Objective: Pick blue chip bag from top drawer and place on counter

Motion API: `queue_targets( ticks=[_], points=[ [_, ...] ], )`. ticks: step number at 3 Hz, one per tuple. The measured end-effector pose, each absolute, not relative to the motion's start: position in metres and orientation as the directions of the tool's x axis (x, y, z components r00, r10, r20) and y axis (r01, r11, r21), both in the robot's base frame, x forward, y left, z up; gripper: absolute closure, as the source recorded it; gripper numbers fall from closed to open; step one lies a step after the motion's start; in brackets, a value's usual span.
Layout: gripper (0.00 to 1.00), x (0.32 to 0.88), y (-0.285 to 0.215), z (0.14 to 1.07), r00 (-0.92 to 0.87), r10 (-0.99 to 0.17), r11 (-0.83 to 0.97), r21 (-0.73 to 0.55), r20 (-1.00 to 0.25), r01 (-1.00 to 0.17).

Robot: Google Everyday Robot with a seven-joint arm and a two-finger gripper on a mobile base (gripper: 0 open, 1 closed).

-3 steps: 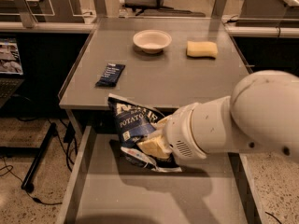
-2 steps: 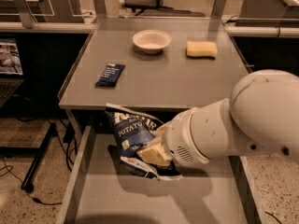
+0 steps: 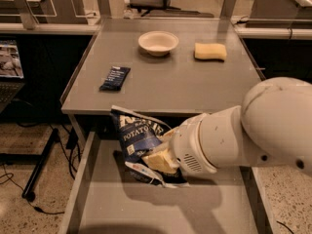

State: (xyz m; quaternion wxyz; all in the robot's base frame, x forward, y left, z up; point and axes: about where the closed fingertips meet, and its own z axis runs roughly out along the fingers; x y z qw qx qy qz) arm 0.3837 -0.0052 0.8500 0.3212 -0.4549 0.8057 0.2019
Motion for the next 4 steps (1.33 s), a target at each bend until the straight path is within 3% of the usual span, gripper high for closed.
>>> queue_targets(
  ticks=[2,4],
  points=[
    [1.0,0.398,-0.06,0.907,-0.397,-0.542,0.671,-0.098,-0.741,-0.735],
    [1.0,0.435,-0.122,0.928,-0.441,-0.448,0.791,-0.115,-0.778,-0.601]
  ],
)
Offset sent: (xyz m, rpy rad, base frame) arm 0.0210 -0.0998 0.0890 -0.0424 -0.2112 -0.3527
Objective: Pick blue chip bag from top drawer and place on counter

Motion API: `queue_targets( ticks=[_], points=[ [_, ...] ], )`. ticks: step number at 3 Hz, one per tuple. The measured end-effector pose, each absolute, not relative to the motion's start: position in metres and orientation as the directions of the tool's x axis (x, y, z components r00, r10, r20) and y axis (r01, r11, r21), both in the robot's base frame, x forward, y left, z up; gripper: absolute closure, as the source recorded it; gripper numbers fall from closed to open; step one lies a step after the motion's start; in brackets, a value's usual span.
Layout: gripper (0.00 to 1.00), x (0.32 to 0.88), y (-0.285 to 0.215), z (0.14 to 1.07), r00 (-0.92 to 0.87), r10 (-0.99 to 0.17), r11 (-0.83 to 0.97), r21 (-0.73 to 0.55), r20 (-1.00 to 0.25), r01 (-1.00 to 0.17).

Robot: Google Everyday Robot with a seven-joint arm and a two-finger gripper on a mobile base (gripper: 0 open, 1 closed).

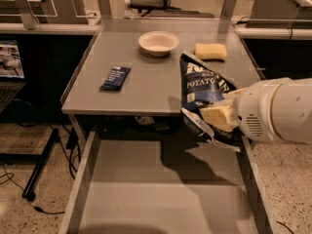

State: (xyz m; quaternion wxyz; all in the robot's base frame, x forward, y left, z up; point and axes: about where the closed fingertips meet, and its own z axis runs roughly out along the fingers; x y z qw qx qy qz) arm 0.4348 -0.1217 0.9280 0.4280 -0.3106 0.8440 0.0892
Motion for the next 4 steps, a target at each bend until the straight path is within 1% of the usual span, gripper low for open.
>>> queue_targets(
  ticks=[1,2,3,4],
  points=[
    [1.0,0.452,-0.141,0.928,-0.448,-0.421,0.817,-0.115,-0.789,-0.566],
    [1.0,0.452,-0.141,0.928,-0.448,-0.421,0.817,-0.115,-0.789,-0.565],
    [1.0,0.465,-0.14,0.928,-0.437,-0.391,0.827,-0.101,-0.81,-0.552],
    [1.0,0.499,-0.136,0.934,-0.418,-0.388,0.827,-0.11,-0.822,-0.551]
  ],
)
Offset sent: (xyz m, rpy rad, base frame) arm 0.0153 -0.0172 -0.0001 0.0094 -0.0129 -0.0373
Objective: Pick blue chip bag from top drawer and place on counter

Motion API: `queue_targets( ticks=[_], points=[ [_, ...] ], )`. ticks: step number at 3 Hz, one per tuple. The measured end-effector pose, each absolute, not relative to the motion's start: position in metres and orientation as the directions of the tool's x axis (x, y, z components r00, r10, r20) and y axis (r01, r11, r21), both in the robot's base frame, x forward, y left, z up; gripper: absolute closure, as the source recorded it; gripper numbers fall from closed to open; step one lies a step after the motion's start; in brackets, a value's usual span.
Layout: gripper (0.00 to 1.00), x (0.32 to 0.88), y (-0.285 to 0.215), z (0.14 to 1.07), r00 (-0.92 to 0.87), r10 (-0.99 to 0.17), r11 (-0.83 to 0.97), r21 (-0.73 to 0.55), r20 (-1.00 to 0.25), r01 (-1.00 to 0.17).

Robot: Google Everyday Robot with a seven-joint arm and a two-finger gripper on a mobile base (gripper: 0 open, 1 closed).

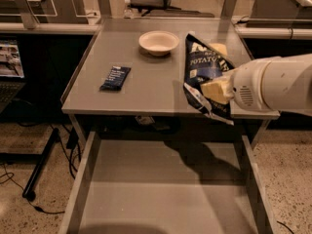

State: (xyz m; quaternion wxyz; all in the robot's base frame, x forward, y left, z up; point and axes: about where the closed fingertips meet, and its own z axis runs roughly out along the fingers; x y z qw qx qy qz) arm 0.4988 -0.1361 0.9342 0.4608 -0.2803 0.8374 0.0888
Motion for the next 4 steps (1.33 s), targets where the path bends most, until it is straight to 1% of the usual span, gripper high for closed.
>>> queue_targets(
  ticks=[2,4],
  points=[
    [1.0,0.55,-0.134,0.935,-0.429,-0.41,0.832,-0.137,-0.805,-0.538],
    [1.0,0.582,-0.147,0.916,-0.487,-0.425,0.865,-0.185,-0.763,-0.466]
  ],
)
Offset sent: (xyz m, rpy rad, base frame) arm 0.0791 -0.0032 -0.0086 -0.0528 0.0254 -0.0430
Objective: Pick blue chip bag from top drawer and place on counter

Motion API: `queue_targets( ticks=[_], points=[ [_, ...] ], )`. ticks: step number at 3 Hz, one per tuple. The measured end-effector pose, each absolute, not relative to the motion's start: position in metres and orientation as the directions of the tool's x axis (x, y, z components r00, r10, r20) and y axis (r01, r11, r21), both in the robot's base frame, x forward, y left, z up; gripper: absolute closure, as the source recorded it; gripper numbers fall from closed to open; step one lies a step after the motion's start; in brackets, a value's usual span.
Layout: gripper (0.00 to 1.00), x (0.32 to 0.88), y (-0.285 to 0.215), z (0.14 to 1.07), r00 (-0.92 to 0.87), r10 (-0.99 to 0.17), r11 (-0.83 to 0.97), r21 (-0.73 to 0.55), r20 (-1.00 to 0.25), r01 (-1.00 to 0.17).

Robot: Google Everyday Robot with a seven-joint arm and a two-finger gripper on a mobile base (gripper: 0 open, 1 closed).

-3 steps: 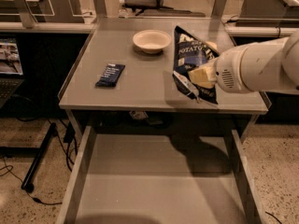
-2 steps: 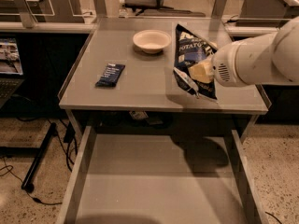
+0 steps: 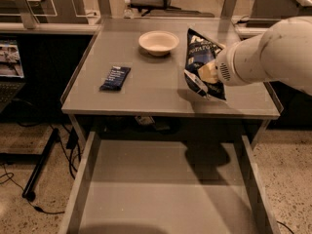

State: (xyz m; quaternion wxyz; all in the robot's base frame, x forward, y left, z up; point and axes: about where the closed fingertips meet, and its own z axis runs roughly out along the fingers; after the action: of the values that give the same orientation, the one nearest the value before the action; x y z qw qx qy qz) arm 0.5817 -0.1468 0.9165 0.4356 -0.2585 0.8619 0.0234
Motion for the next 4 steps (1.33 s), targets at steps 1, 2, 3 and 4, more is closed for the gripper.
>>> queue_targets(
  ticks=[1,2,3,4],
  points=[
    [1.0,0.596,-0.156,0.907,-0.512,-0.424,0.88,-0.205,-0.747,-0.429],
    [1.0,0.602,-0.161,0.897,-0.527,-0.414,0.89,-0.21,-0.742,-0.404],
    [0.81,0.602,-0.161,0.897,-0.528,-0.413,0.891,-0.21,-0.742,-0.402],
    [0.58,0.602,-0.161,0.897,-0.528,-0.413,0.891,-0.21,-0.742,-0.402]
  ],
)
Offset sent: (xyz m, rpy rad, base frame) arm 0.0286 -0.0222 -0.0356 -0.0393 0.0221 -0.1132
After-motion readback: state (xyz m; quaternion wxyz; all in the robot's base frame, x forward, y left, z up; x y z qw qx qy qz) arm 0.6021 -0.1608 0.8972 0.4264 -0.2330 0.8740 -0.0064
